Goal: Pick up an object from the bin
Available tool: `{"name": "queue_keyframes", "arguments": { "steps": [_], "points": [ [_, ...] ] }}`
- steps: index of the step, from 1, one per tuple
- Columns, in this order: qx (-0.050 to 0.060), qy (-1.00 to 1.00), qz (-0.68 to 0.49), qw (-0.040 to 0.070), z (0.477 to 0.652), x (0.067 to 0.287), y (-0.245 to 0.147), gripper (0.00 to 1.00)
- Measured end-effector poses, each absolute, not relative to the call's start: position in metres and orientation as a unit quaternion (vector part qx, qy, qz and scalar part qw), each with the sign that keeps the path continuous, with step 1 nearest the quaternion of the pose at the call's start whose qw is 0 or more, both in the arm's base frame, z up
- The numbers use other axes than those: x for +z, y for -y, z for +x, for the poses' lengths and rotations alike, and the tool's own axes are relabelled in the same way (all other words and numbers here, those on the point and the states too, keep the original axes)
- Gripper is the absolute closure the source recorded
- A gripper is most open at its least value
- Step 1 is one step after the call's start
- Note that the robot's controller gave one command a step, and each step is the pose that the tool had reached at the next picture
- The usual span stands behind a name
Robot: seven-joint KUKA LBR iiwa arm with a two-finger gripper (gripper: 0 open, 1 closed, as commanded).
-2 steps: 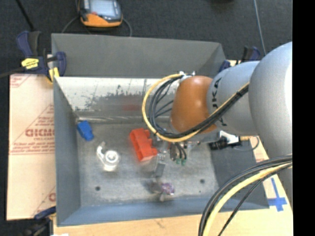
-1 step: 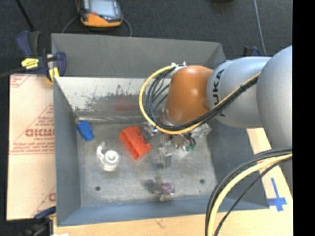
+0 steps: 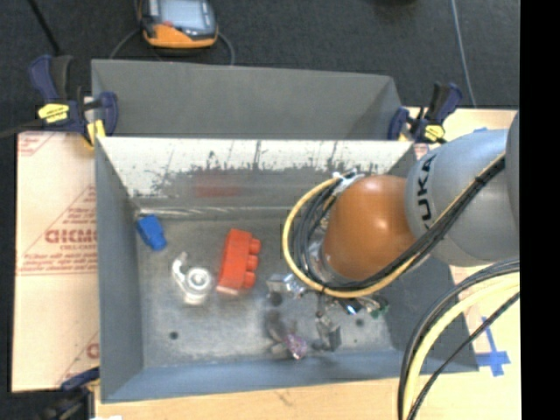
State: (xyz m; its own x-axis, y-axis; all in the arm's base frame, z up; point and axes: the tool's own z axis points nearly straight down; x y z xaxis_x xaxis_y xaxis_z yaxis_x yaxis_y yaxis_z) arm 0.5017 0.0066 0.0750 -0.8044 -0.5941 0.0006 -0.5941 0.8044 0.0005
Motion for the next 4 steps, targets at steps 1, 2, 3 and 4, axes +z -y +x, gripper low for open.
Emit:
{"name": "queue_keyframes", "arguments": {
  "steps": [1,2,3,4],
  "points": [
    [0.001,0.847,0.531,-0.004,0.473,0.071,-0.005,0.0],
    [0.0,0.848,0.53,-0.002,0.472,0.07,-0.005,1.0],
    [0.003,0.834,0.552,-0.005,0.502,0.178,-0.009,1.0],
    [0.002,0.833,0.553,-0.003,0.502,0.222,-0.003,1.0]
  ]
}}
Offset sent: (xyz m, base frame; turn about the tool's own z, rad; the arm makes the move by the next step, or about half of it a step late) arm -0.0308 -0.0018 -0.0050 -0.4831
